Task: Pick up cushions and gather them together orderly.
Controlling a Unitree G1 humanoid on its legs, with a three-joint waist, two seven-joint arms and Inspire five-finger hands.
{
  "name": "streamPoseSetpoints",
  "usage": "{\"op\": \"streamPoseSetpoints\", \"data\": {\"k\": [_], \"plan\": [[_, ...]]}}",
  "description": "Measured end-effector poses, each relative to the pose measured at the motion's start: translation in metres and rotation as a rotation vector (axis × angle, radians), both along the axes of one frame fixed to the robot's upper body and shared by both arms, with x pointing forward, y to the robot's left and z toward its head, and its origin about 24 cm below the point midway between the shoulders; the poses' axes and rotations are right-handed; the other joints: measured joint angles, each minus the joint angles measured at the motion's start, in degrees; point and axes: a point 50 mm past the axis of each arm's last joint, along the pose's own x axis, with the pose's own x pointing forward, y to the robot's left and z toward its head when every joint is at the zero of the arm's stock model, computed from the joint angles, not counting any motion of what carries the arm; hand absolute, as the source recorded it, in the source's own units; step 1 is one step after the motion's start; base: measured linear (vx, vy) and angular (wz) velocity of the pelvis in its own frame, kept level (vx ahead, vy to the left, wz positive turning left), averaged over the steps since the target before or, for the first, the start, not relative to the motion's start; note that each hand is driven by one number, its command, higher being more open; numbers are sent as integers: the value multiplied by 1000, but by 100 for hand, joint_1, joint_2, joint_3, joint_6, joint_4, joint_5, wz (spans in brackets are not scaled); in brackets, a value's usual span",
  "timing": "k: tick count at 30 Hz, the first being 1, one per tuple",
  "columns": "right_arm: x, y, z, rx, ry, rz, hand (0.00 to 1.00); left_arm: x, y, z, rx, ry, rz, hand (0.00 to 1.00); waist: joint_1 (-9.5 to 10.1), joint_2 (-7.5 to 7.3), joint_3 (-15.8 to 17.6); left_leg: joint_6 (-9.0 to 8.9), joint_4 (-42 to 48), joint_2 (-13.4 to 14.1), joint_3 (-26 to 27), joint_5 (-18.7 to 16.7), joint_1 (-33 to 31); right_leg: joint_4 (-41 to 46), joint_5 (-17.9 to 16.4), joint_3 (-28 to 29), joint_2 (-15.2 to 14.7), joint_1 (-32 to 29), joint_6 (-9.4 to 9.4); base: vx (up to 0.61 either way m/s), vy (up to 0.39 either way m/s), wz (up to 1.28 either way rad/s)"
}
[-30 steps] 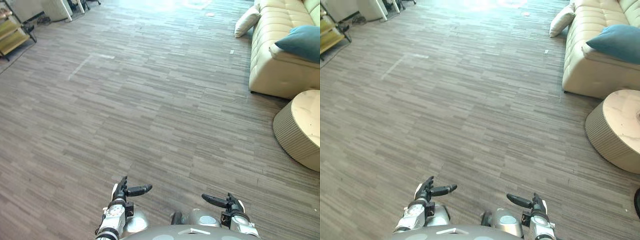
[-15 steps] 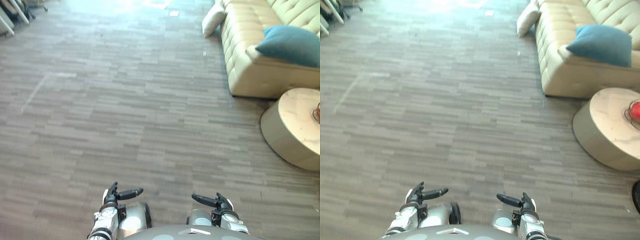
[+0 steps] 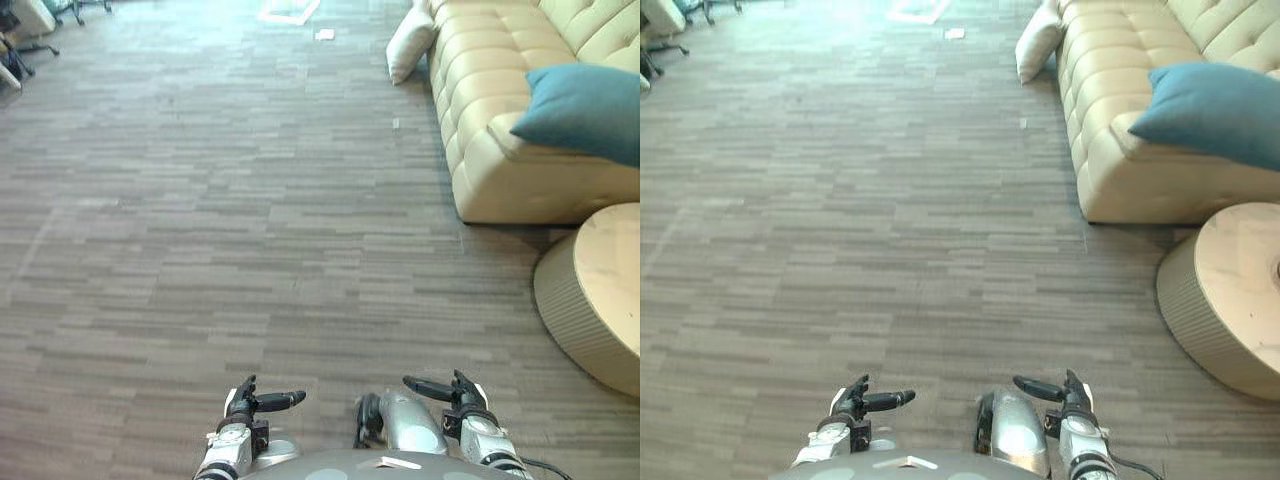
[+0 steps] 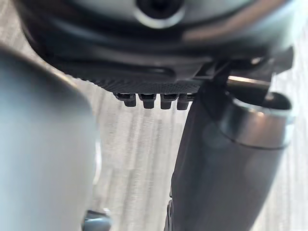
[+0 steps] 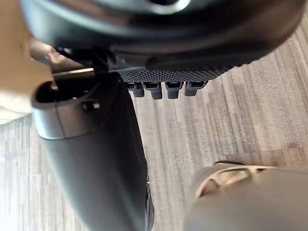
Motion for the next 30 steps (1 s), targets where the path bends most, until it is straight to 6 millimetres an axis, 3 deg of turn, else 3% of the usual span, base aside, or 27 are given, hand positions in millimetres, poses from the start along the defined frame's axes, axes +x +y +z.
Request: {"op": "streamPoseSetpoints", "data": {"k": [1,2,4,5,7,8,9,10,11,12,13,14,15,16,18,19,21,22,23,24,25,26,27,28,29,30], "plan": [[-2,3,-1,8,7,2,100,4,1,2,4,-21,1,100,49,-21,-12,185,-394,-62,168,-226,-392,-277,14,76,24,346,89,427,-23,-34],[-2,4,-2,12,8,1,100,5,1,3,3,-28,3,100,70,-22,-12,246,-625,-97,224,-295,-494,-361,12,110,24,438,102,420,14,-43],[-4,11,-4,27,15,-3,100,11,1,6,2,-52,9,100,196,-47,-4,361,-2175,-422,320,-419,-870,-711,14,277,-21,796,180,443,80,-45],[-5,17,-5,40,18,-4,100,13,2,7,3,-59,11,100,210,-100,12,345,-3364,-779,255,-303,-1000,-907,-22,362,-136,1033,286,479,141,-35],[-5,18,-5,42,20,0,100,13,0,7,-11,-65,27,100,222,-103,15,313,-4582,-1102,147,122,-1084,-1152,-88,492,-218,1311,435,519,198,-42],[-8,18,-6,33,31,20,100,13,-2,6,-22,-66,37,100,270,-54,-9,328,-5255,-1209,152,481,-1092,-1287,-196,631,-231,1530,614,572,271,-66],[-12,18,-8,32,47,23,100,14,-1,7,-25,-70,48,100,363,-95,-29,450,-5173,-1225,84,1004,-1070,-1331,-293,766,-296,1682,714,484,234,-67],[-14,19,-9,37,61,22,100,14,2,7,-18,-70,47,100,402,-129,-98,529,-5038,-1282,85,1189,-1064,-1351,-311,865,-333,1761,729,592,275,-52],[-16,26,-11,51,72,30,100,13,3,7,-14,-68,47,100,419,-301,-209,562,-4821,-1388,73,1178,-1127,-1191,-307,976,-508,1718,724,572,252,-36],[-20,31,-13,63,80,36,100,13,10,8,3,-69,45,100,418,-444,-302,835,-4480,-1519,99,932,-1215,-598,-302,1127,-705,1447,722,659,306,-27],[-20,34,-13,74,81,29,100,12,14,8,13,-62,47,100,399,-567,-343,905,-4205,-1586,181,592,-1159,439,-235,1240,-902,1059,839,545,261,-17],[-19,34,-13,74,79,31,100,12,15,8,17,-57,46,100,397,-603,-345,925,-4127,-1630,208,472,-1093,948,-122,1290,-997,868,1002,535,258,-5],[-17,34,-12,71,75,42,100,10,16,7,24,-41,47,100,368,-679,-339,1001,-4012,-1759,243,177,-842,2184,472,1407,-1224,433,1215,542,231,6],[-15,34,-12,68,69,48,100,6,16,4,26,-17,45,100,314,-652,-310,1053,-3995,-1876,218,-121,-477,3248,841,1392,-1448,76,1248,546,219,7],[-9,31,-8,50,35,74,100,-5,18,0,36,31,58,100,286,-535,-310,1048,-4325,-1905,181,-455,421,4055,493,936,-1628,-508,882,601,158,-4],[-7,31,-7,46,25,83,100,-7,18,-1,40,41,57,100,282,-512,-318,1044,-4480,-1904,174,-470,602,4026,392,803,-1621,-677,826,613,97,-2],[1,29,-3,30,-12,108,100,-10,19,-2,53,58,33,100,176,-444,-294,985,-4881,-1840,78,-528,1108,3460,61,406,-1472,-1240,703,499,-25,20],[8,26,0,19,-33,113,100,-11,19,-3,51,71,31,100,125,-371,-246,885,-5041,-1711,42,-619,1363,2588,55,276,-1194,-1617,697,419,-72,21],[8,25,0,17,-36,112,100,-11,19,-3,50,73,30,100,124,-364,-242,864,-5071,-1685,40,-635,1410,2406,60,270,-1136,-1688,699,664,-167,21],[13,24,2,17,-53,102,100,-14,19,-4,50,84,31,100,111,-353,-225,691,-5307,-1563,13,-781,1751,933,382,357,-723,-2052,887,612,-212,32],[13,22,3,21,-54,93,100,-18,18,-6,47,98,30,100,53,-352,-226,581,-5440,-1512,-92,-881,1999,450,1248,577,-505,-2010,824,797,-277,46],[13,19,3,15,-53,85,100,-19,13,-7,31,104,35,100,39,-278,-248,546,-5475,-1415,-183,-883,2184,600,1217,596,-384,-1910,393,747,-289,34],[13,17,3,8,-51,88,100,-18,10,-8,21,99,39,100,77,-227,-261,519,-5428,-1374,-196,-829,2185,761,1082,604,-378,-1925,345,771,-299,27],[13,13,4,-5,-54,76,100,-15,-1,-8,-10,82,31,100,81,-204,-250,364,-4984,-1355,-276,-694,2111,1194,602,573,-481,-1931,246,856,-345,28],[12,11,4,-4,-48,62,100,-13,-3,-8,-20,73,29,100,21,-141,-269,309,-4297,-1231,-352,-646,1867,1228,352,487,-474,-1773,234,668,-276,39],[12,11,4,-5,-49,61,100,-11,-5,-7,-25,69,31,100,-4,-95,-260,252,-3796,-1134,-424,-607,1675,1182,273,422,-455,-1648,227,496,-215,46]]}}
